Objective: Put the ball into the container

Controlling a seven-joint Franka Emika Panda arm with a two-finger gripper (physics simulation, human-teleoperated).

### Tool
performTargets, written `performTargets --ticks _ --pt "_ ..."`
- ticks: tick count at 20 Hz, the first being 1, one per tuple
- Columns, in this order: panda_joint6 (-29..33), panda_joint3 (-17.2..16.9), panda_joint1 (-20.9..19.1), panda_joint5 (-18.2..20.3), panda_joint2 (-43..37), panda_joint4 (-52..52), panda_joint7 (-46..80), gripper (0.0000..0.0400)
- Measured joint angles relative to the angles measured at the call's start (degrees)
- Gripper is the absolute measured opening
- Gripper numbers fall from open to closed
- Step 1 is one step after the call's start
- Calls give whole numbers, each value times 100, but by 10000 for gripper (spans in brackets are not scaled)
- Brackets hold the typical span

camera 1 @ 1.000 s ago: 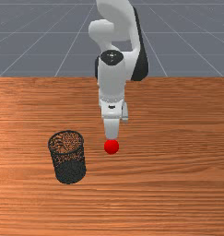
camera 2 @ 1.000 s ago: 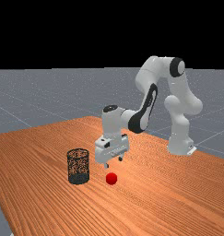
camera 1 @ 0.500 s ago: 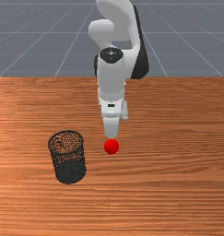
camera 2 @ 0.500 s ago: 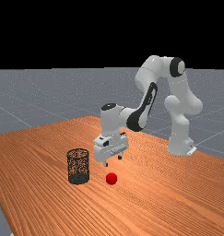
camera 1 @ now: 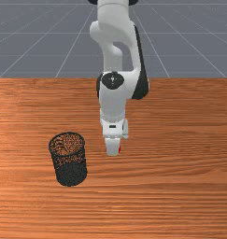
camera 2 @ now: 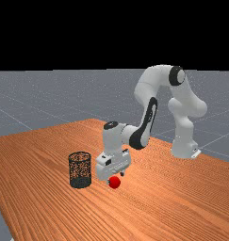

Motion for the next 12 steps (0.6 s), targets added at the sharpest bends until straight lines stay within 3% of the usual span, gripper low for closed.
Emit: performTargets --ticks 4,5,6,7,10,12 --pt "39 0 0 0 345 193 0 400" --pt "2439 -10 1 2 -37 -925 6 282" --pt "2333 -5 -4 3 -391 -1102 3 280" --pt "-7 -1 0 0 -288 -159 0 280" --pt "248 -1 -1 0 -174 -218 1 279" --pt "496 0 -4 -16 601 581 -10 280"
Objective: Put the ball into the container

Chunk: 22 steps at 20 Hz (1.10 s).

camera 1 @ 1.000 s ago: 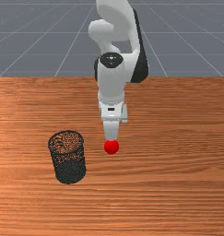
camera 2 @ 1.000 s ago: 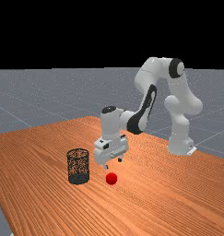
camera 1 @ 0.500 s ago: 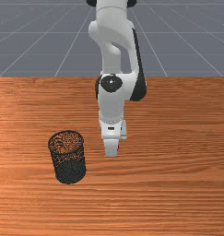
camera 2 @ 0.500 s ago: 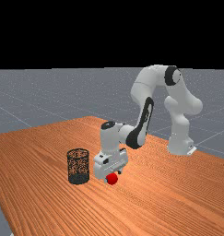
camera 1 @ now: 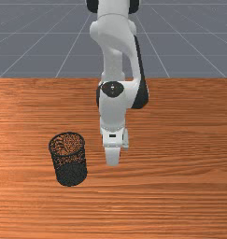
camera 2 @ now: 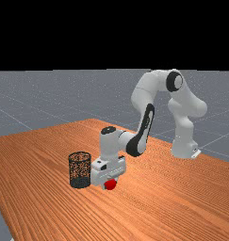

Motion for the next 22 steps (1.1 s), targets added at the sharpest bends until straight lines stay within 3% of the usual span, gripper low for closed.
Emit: performTargets --ticks 2,5,9,11,12,22 --pt "814 -6 1 2 -97 -374 16 280" --pt "1163 -8 2 2 -296 -644 18 280" --pt "753 -7 0 3 -854 -834 15 280" --pt "195 -4 0 4 -989 -671 13 279" --pt "475 -6 0 4 -1131 -863 14 280" --pt "-337 -4 0 7 -2046 -911 11 280"
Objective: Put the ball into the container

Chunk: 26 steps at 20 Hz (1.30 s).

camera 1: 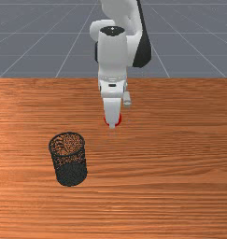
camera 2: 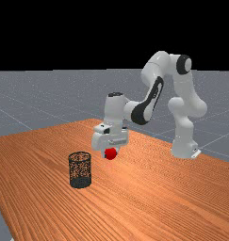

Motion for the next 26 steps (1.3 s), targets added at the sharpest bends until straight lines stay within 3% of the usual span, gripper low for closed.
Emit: performTargets --ticks 1,2,4,6,7,11,19,24,25,26 --pt "-160 0 0 0 -93 46 -1 280" --pt "-613 -130 143 -357 -95 271 284 279" --pt "-721 -161 143 -437 -204 321 256 279" --pt "-709 -192 20 -389 -199 329 46 279" --pt "-716 -62 -226 -19 -182 353 -618 280" --pt "-759 -171 -583 88 -92 477 -1132 280" --pt "-1746 -233 -615 70 961 2217 -917 279" --pt "-1781 -219 -612 88 1227 2604 -905 279" --pt "-1777 -202 -623 89 1293 2704 -967 332" --pt "-1846 -193 -627 88 1395 2876 -998 359"
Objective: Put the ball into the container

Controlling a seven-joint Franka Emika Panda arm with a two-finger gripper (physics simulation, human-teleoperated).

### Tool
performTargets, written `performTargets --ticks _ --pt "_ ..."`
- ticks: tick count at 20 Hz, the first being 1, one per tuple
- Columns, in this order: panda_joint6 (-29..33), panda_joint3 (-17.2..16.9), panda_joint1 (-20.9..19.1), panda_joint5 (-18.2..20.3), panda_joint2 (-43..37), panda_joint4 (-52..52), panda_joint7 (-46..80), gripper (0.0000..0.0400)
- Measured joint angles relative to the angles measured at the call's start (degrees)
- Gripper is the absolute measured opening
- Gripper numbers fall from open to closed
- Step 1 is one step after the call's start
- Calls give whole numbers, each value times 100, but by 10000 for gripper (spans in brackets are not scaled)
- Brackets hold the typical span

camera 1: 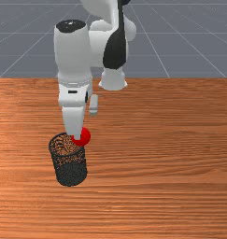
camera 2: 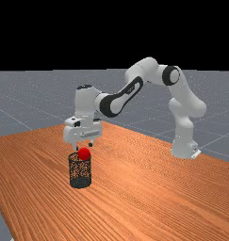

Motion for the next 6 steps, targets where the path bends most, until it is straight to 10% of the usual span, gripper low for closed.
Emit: performTargets --ticks 6 --pt "254 0 1 32 -241 -288 39 398"
